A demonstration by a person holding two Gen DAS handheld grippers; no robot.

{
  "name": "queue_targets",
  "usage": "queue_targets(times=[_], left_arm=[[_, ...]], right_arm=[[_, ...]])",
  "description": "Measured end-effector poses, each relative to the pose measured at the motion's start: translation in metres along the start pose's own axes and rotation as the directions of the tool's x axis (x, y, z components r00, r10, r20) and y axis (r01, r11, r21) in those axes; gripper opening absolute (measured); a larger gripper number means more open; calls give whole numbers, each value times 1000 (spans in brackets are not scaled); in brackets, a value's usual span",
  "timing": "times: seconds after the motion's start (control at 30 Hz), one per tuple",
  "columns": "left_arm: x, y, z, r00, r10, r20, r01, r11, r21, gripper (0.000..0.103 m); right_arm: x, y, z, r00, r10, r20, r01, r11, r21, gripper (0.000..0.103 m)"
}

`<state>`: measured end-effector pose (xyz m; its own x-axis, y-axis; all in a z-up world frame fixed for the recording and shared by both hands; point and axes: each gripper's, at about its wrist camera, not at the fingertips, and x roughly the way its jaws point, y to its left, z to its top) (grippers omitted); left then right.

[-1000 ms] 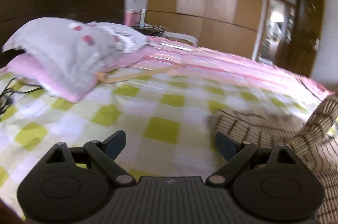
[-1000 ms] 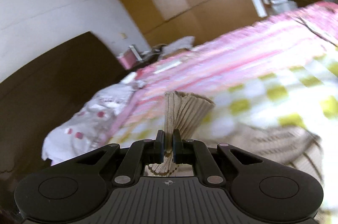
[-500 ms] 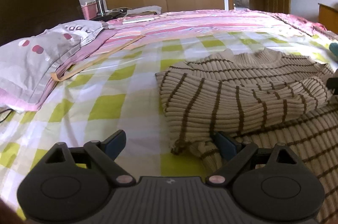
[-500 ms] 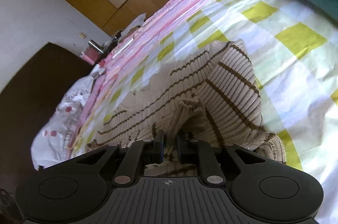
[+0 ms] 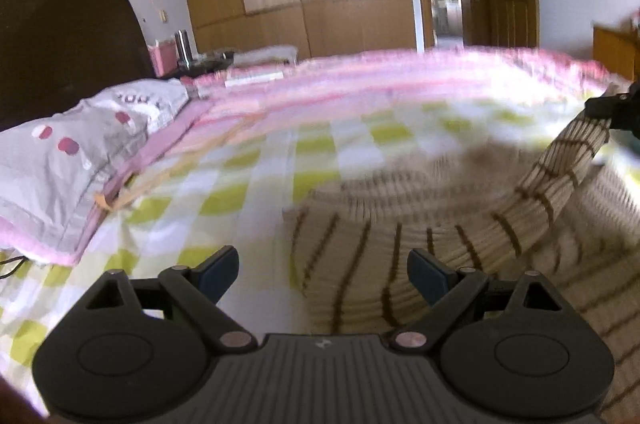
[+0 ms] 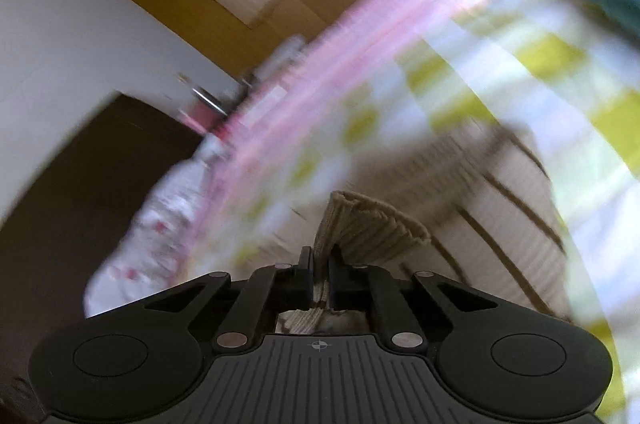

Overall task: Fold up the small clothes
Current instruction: 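Lift the sleeve with the right gripper and lay it across the sweater body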

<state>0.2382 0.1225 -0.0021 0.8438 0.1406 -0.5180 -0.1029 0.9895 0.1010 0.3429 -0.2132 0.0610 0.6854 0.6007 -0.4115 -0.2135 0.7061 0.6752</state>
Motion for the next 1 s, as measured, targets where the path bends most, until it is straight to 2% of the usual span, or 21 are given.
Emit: queue_targets(times=[0.07, 0.13, 0.23, 0.27, 0.33, 0.53, 0.8, 0.9, 1.0], left_arm=[[-1, 2, 3, 1000, -10, 19, 10, 999, -31, 97], [8, 0, 0, 1000, -14, -6, 14, 999, -32, 97], [31, -6, -17, 994, 1, -113, -2, 1000, -7, 97], [35, -6, -22, 990, 1, -139, -2, 1000, -7, 97], [35, -3, -26, 990, -8, -144, 4, 1000, -26, 97], [29, -1, -18, 990, 6, -139, -6, 1000, -4, 97], [25, -11, -7, 995, -19, -99, 22, 999, 25, 97], [31, -17, -12, 994, -1, -114, 9, 997, 73, 97], [31, -14, -17, 991, -4, -133, 12, 998, 62, 97]], right_arm=[[-16, 5, 5, 997, 44, 65, -43, 999, -15, 7], [-23, -5, 2, 997, 20, 77, -18, 1000, -19, 7], [-11, -40, -17, 993, -119, -29, 120, 992, 50, 8], [-8, -49, -25, 988, -141, -60, 145, 987, 69, 8], [-7, -58, -37, 981, -175, -89, 181, 981, 68, 8], [-8, -57, -36, 983, -169, -67, 174, 982, 67, 8], [-17, -44, -17, 989, -148, 25, 147, 989, 26, 7], [-12, -50, -22, 983, -179, -28, 180, 984, -1, 7], [-7, -55, -35, 971, -225, -75, 224, 974, -22, 8]])
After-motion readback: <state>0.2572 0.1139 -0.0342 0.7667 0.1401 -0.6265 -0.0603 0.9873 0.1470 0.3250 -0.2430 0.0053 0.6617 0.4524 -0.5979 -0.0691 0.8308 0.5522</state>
